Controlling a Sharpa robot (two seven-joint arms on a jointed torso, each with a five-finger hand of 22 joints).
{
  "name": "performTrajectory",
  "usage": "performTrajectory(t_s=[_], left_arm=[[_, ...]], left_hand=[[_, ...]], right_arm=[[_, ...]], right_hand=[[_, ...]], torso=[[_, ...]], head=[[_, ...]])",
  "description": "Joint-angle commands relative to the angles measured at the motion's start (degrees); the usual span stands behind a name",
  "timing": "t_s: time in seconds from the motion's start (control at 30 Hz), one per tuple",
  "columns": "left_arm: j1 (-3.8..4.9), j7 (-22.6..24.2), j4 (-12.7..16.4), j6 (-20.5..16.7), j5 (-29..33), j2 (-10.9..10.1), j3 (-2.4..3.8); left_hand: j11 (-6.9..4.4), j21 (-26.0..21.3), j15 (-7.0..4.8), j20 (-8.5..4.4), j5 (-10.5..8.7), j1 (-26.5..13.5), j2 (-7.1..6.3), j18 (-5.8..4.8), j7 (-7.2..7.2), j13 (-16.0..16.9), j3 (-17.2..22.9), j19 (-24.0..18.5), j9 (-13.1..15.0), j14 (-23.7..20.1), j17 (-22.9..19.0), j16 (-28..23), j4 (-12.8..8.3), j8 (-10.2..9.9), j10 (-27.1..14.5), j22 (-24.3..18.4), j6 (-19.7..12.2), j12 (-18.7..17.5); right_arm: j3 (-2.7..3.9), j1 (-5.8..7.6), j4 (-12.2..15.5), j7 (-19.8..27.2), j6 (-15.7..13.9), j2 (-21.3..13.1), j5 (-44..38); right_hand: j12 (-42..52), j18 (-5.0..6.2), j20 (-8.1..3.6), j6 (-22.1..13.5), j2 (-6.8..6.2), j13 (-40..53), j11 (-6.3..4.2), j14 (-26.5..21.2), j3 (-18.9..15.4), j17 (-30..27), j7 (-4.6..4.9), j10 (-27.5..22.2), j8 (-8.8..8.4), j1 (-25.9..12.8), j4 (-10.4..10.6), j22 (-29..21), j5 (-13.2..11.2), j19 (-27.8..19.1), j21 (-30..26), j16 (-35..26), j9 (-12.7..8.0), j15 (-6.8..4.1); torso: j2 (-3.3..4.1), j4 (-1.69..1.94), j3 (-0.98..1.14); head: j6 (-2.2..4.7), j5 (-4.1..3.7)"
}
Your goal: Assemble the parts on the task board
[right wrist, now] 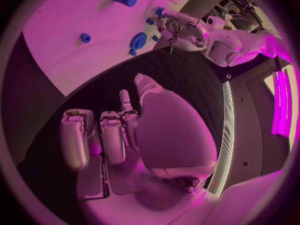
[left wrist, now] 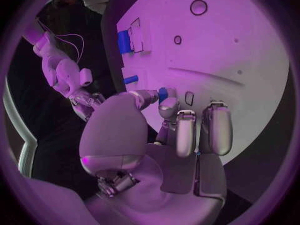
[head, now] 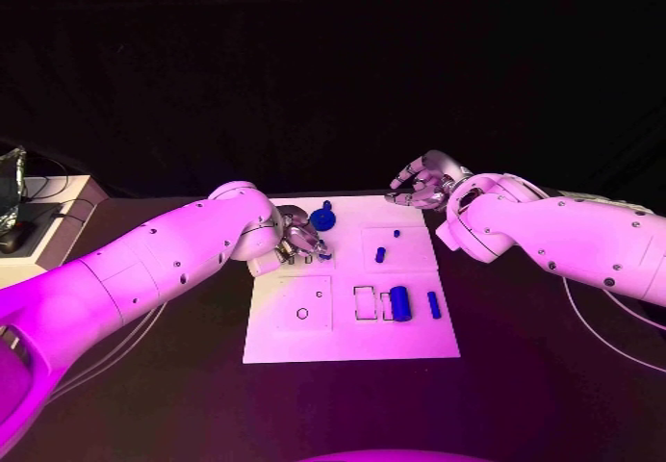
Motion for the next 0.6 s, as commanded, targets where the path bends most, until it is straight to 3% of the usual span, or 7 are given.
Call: performTrajectory(t_s=[0.03,0.17,0.2,0.23,0.3,0.6], left_arm=[[0.04,0.45,0.46,-0.74,3.23,-0.30,0.03],[0.04,0.34,1.12,-1.00,4.10,-1.04,0.04],[0.04,0.32,1.28,-1.04,4.32,-1.21,0.04],[0.04,0.28,1.65,-1.10,4.71,-1.57,0.05],[0.05,0.22,2.11,-1.11,5.10,-2.03,0.06],[0.08,-0.04,4.15,-0.79,3.69,-4.42,0.09]], left_hand=[[-0.22,-0.06,-0.64,-0.59,0.42,-2.46,-0.23,-0.59,-0.22,-0.29,11.12,0.05,15.81,5.37,12.95,0.05,-9.75,2.18,-0.06,0.51,-0.04,-0.26],[-0.56,0.10,-0.93,-0.87,1.56,-5.86,-0.50,-0.67,-0.56,0.14,14.53,0.33,18.76,5.41,13.03,0.11,-12.06,3.02,0.45,0.92,0.11,0.17],[-0.62,0.14,-0.99,-0.92,2.06,-6.55,-0.53,-0.69,-0.63,0.26,15.03,0.39,19.26,5.43,13.08,0.14,-12.49,3.10,0.56,1.02,0.21,0.28],[-0.77,0.24,-1.11,-1.03,3.75,-7.75,-0.62,-0.73,-0.78,0.68,15.71,0.55,20.08,5.47,13.19,0.22,-13.24,3.27,0.93,1.25,0.54,0.67],[-0.88,0.31,-1.21,-1.11,4.39,-8.59,-0.58,-0.76,-0.90,1.06,16.00,0.65,20.62,5.51,13.31,0.31,-13.69,3.34,1.26,1.41,0.80,1.01],[-1.19,0.47,-1.46,-1.27,5.23,-10.17,-0.22,-0.85,-1.27,2.14,16.36,0.93,21.55,5.60,13.59,0.50,-14.41,3.39,2.22,1.84,1.68,1.93]], right_arm=[[-0.02,-0.05,-0.08,-0.04,1.33,-0.06,-0.49],[-0.05,-0.08,-0.12,-0.08,1.53,-0.16,-0.39],[-0.06,-0.09,-0.13,-0.08,1.56,-0.18,-0.38],[-0.07,-0.10,-0.16,-0.10,1.62,-0.22,-0.36],[-0.08,-0.11,-0.19,-0.11,1.67,-0.26,-0.34],[-0.15,-0.13,-0.28,-0.21,1.85,-0.50,-0.30]], right_hand=[[0.30,0.59,0.12,-0.38,-0.38,8.61,0.11,5.17,0.32,11.63,0.08,0.23,0.16,-0.12,-0.05,11.33,0.25,3.66,-0.24,-0.38,0.05,-0.02],[0.30,0.59,0.12,-0.38,-0.38,8.61,0.11,5.17,0.32,11.63,0.08,0.23,0.16,-0.12,-0.05,11.33,0.25,3.66,-0.24,-0.38,0.05,-0.02],[0.30,0.59,0.12,-0.38,-0.38,8.61,0.11,5.17,0.32,11.63,0.08,0.23,0.16,-0.12,-0.05,11.33,0.25,3.66,-0.24,-0.38,0.05,-0.02],[0.29,0.59,0.13,-0.36,-0.39,8.60,0.11,5.15,0.37,11.56,0.08,0.22,0.21,-0.18,-0.02,11.33,0.31,3.66,-0.24,-0.40,0.08,-0.02],[0.29,0.59,0.13,-0.36,-0.39,8.60,0.11,5.15,0.37,11.56,0.08,0.22,0.21,-0.18,-0.02,11.33,0.31,3.66,-0.24,-0.40,0.08,-0.02],[0.32,0.58,0.13,-0.35,-0.42,8.63,0.11,5.15,0.41,11.58,0.08,0.26,0.23,-0.19,-0.03,11.35,0.36,3.67,-0.20,-0.40,0.09,-0.03]], torso=[[-0.03,0.12,-0.02],[0.01,0.10,0.00],[-0.01,0.12,0.01],[0.01,0.09,0.01],[-0.01,0.05,0.02],[-0.07,0.12,0.09]], head=[[-0.03,-0.08],[-0.06,0.11],[-0.07,0.10],[-0.02,0.15],[-0.04,0.21],[-0.18,0.48]])
